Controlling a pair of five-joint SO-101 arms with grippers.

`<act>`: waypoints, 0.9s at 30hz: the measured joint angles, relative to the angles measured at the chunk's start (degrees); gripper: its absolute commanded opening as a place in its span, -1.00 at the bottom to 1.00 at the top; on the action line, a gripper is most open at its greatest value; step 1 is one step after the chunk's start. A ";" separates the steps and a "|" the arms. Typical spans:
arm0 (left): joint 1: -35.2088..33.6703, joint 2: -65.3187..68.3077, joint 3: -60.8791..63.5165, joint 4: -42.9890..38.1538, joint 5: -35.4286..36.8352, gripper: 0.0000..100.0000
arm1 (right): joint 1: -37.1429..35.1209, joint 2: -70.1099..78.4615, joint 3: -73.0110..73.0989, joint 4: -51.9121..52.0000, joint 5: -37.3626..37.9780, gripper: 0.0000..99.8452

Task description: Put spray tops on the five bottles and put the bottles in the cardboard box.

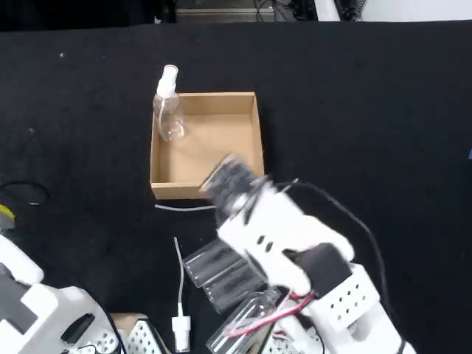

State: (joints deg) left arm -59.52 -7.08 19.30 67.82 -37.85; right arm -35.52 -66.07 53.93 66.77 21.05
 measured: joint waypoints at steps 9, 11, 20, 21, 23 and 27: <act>-5.98 4.66 -5.98 -1.41 0.88 -0.94 | -17.67 12.84 -1.23 4.84 12.57 -0.54; -8.70 9.32 -10.11 -1.41 0.88 -0.94 | -20.57 17.67 -4.04 4.84 14.77 -0.54; -17.49 26.90 -31.38 4.84 0.35 -0.94 | -31.03 38.59 -10.64 4.84 26.55 -0.46; -17.93 28.40 -33.85 5.71 0.09 -0.94 | -31.30 40.97 -10.64 4.84 27.96 -0.46; -18.90 31.56 -38.95 7.21 -0.35 -0.94 | -31.47 44.92 -10.64 4.84 31.38 -0.46; -20.57 38.24 -47.82 10.20 -2.02 -0.94 | -32.00 47.30 -10.64 4.84 37.89 -0.46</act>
State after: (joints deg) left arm -80.09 31.16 -28.53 78.02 -39.87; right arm -67.52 -18.77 43.30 71.60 58.95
